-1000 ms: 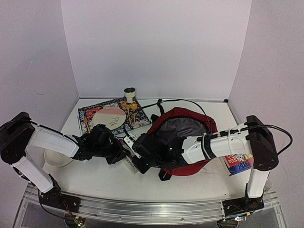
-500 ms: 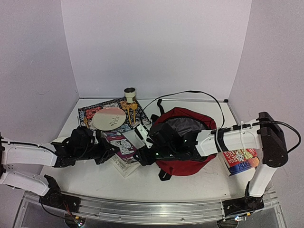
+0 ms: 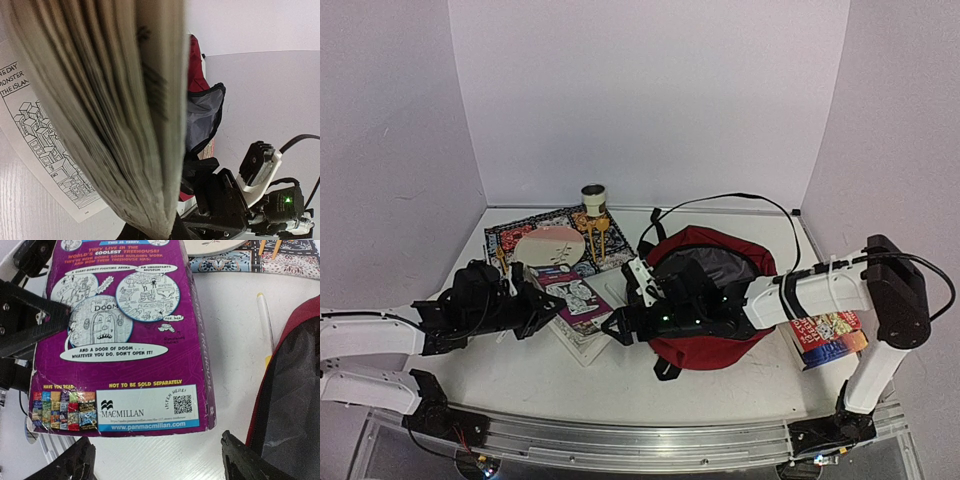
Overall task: Pack the student bag
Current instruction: Pass from the left arm to the right
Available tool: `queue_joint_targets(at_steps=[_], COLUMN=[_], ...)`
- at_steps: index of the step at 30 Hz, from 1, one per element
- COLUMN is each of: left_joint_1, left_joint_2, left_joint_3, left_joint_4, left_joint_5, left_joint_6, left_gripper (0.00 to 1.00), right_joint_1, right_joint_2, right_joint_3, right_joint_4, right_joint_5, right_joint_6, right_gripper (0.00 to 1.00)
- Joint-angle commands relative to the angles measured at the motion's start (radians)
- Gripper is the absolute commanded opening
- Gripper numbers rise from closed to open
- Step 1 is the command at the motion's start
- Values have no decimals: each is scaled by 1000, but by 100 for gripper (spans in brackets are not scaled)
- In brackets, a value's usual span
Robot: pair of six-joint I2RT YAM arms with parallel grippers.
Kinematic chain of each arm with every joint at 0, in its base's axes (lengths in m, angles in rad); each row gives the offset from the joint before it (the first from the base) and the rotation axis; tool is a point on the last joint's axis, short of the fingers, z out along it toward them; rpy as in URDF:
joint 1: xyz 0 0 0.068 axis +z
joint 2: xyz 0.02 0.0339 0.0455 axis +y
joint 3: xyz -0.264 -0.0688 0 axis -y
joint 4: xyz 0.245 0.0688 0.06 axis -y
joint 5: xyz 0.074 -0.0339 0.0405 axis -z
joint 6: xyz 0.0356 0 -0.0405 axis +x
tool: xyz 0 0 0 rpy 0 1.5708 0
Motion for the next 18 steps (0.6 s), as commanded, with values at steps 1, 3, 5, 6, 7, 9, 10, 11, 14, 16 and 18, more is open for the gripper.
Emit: queue_joint_targets(at_steps=[1, 3, 5, 6, 7, 9, 10, 11, 14, 16, 18], left_joint_1=[4, 4, 4, 4, 4, 4, 4, 4, 4, 4, 4], left_joint_2=[-73, -84, -88, -87, -85, -81, -79, -77, -70, -67, -65], left_joint_3=[33, 35, 37, 35, 34, 30, 28, 29, 32, 31, 32], left_joint_4=[134, 148, 168, 185, 204, 249, 267, 281, 316, 340, 357], left_joint_5=[23, 33, 42, 49, 57, 70, 75, 81, 96, 105, 112], left_joint_6=[48, 52, 52, 49, 45, 33, 29, 26, 23, 19, 16], left_gripper=[0, 0, 0, 0, 0, 0, 0, 0, 0, 0, 0], right_joint_1=[-39, -56, -63, -66, -68, -73, -75, -76, -87, -92, -94], right_joint_2=[-75, -80, -80, -77, -74, -66, -61, -55, -39, -30, -23], right_joint_3=[-44, -67, -79, -80, -81, -82, -82, -84, -102, -113, -118], right_joint_4=[157, 209, 252, 268, 284, 306, 312, 319, 371, 406, 433], right_joint_5=[-96, -128, -150, -161, -170, -180, -179, -178, -198, -214, -228], right_joint_6=[156, 199, 228, 241, 253, 273, 280, 287, 320, 336, 347], right_gripper=[91, 92, 92, 92, 92, 93, 93, 93, 93, 92, 92])
